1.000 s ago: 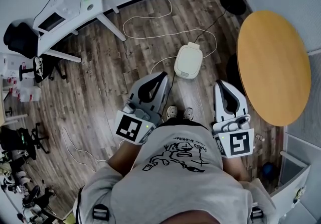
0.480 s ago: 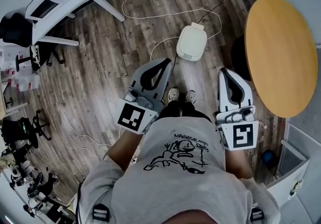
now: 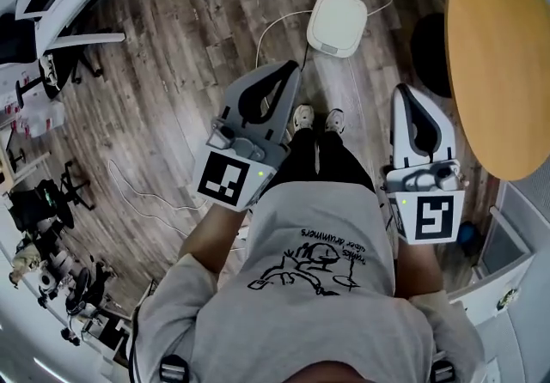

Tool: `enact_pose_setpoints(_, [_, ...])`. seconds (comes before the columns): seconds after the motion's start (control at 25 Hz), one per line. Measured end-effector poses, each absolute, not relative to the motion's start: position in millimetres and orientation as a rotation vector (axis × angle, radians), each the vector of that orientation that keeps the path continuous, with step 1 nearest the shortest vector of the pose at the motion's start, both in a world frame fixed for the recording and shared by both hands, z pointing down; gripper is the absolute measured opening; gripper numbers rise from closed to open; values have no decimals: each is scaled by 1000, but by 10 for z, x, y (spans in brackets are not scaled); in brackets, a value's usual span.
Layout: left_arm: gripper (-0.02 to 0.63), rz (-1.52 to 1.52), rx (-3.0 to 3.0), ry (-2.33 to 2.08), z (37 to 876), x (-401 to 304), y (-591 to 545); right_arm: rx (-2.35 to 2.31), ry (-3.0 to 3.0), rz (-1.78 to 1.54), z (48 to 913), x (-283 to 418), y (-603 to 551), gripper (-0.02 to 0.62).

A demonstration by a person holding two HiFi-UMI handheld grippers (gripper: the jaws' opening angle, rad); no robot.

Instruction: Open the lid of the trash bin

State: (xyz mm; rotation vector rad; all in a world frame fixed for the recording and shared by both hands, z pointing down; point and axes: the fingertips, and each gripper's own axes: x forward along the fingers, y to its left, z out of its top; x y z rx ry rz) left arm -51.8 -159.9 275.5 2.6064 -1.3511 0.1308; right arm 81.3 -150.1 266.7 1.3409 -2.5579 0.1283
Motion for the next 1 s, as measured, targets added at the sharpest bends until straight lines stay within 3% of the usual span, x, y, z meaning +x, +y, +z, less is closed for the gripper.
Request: enact_pose_setpoints(1.0, [15, 255, 2573, -1269, 4206, -404, -1807, 1265, -2446, 171, 4149, 740, -1737, 6])
